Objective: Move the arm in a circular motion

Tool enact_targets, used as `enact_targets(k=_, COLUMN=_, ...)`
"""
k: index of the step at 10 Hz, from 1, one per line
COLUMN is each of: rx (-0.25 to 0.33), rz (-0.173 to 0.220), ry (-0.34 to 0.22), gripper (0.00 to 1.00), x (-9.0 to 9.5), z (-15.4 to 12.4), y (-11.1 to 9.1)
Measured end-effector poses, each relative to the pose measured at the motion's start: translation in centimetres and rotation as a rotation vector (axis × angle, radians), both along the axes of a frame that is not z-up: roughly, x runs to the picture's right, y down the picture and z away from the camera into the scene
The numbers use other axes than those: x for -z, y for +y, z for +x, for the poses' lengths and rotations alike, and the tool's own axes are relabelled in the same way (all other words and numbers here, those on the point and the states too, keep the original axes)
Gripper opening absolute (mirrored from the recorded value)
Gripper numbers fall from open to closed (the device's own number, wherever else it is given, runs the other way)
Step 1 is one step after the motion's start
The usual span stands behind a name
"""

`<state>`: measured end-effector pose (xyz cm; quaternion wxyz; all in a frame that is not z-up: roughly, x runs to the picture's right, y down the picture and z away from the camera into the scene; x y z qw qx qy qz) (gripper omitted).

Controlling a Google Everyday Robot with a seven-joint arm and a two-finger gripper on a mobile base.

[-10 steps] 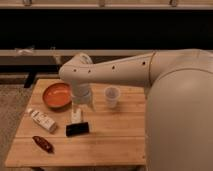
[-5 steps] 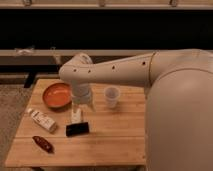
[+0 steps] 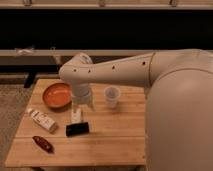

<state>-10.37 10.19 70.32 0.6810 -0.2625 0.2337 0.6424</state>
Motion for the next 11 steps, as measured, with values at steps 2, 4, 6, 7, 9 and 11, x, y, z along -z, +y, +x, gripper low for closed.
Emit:
enact_targets(k=2, rx=0.000, rz=0.000, ry=0.000, gripper=0.65, x=0.0, z=0.0, y=0.0)
enact_targets(k=4, rx=-0.001, rz=0.002, ry=0.014, gripper=0.65, x=0.2, z=0.1, y=-0.1)
enact_targets(k=6, rx=-0.037, rz=0.006, ry=0.065, gripper=0.65, x=1.1, z=1.8, y=-0.6)
enact_targets(k=7, rx=-0.059, rz=0.004, ry=0.089, gripper=0.65, x=1.2, z=3.3, y=-0.7)
enact_targets(k=9, rx=-0.129, rz=-0.007, ry=0.155, gripper=0.65, x=1.6, z=9.0, y=-0.8)
enact_targets(k=11, rx=-0.182, rz=-0.009, ry=0.187, gripper=0.65, x=1.1, z=14.0, y=-1.5)
